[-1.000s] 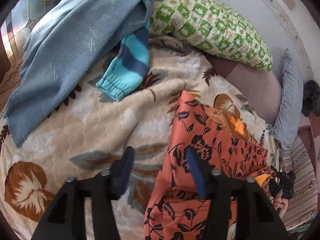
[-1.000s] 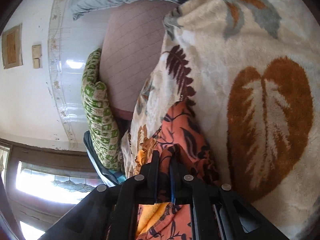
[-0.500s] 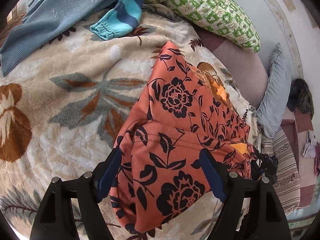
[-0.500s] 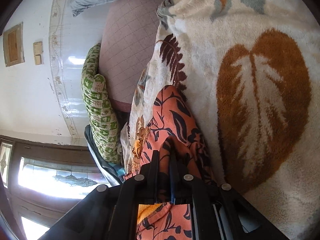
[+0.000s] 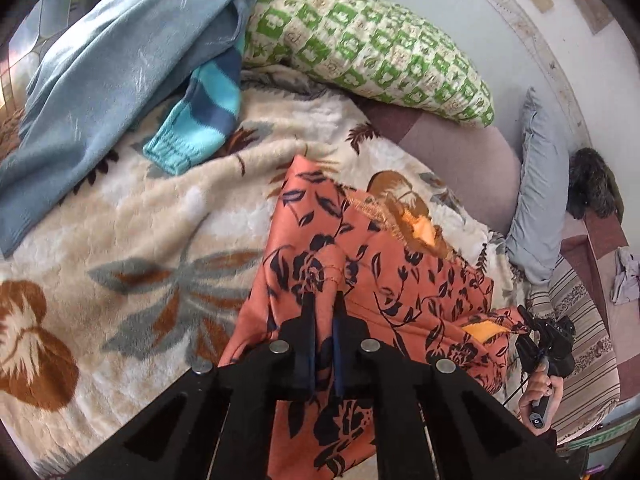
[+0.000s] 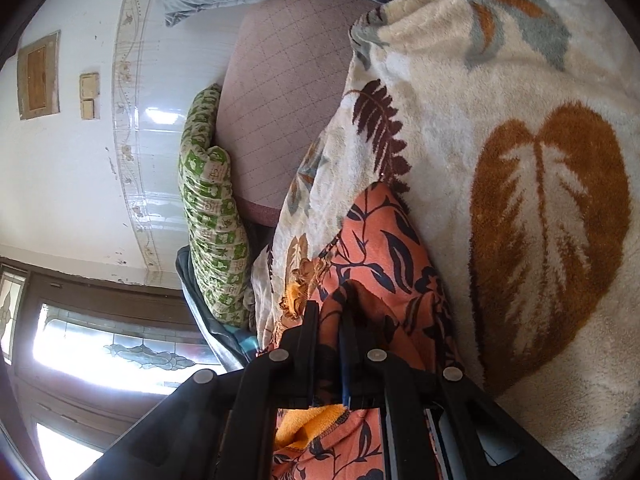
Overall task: Fold small clothes
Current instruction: 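Lift the hem with both grippers and fold it toward the collar, then lay the folded hem on the collar and press it flat with both grippers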
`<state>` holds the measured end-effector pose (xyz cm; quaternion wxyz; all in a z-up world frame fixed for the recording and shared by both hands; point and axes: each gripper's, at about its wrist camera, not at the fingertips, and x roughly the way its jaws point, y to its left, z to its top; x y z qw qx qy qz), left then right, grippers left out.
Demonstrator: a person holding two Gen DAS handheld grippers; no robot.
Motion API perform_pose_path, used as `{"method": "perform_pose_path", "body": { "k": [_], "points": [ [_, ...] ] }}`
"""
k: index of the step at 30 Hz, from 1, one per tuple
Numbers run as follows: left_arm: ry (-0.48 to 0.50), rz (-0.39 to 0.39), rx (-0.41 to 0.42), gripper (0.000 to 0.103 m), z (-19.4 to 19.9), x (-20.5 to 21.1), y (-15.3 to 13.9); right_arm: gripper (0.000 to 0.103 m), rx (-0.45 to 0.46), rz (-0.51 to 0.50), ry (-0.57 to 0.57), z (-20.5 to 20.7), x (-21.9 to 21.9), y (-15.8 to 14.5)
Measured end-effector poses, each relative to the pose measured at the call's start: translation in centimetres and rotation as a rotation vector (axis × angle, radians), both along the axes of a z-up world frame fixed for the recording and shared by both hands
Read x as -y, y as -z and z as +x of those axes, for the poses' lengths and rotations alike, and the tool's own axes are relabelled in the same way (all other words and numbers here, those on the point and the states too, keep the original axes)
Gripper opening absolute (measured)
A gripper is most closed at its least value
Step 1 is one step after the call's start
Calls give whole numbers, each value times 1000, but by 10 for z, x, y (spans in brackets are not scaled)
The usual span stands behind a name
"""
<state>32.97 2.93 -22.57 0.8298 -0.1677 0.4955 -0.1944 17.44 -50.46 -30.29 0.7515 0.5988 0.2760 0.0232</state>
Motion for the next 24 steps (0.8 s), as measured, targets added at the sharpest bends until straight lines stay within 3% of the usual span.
{"method": "perform_pose_path", "body": {
  "k": [7, 10, 12, 14, 15, 16, 19, 22, 24],
  "points": [
    [-20, 10, 96, 6, 82, 19, -31, 9, 86, -44, 81, 26, 21, -16],
    [-37, 63, 138, 6, 115, 36, -24, 13, 67, -35, 123, 37, 32, -3],
    [-77, 103, 120, 6, 136, 42, -3, 15, 37, 13, 159, 41, 40, 14],
    [-108, 114, 79, 6, 149, 43, 22, 32, -31, 46, 190, 41, 48, 31],
    [-124, 143, 49, 6, 153, 43, 34, 65, -64, 62, 203, 39, 53, 37],
    [-143, 163, 26, 6, 153, 41, 44, 82, -69, 79, 227, 34, 57, 41],
    [-176, 126, 8, 6, 138, 27, 52, 82, -19, 66, 270, 20, 65, 32],
    [-223, 95, 91, 6, 105, 10, 30, 82, 26, -47, 235, 17, 59, 1],
    [-242, 122, 160, 18, 77, 5, 14, 82, 39, -102, 179, 21, 44, -16]
  ]
}}
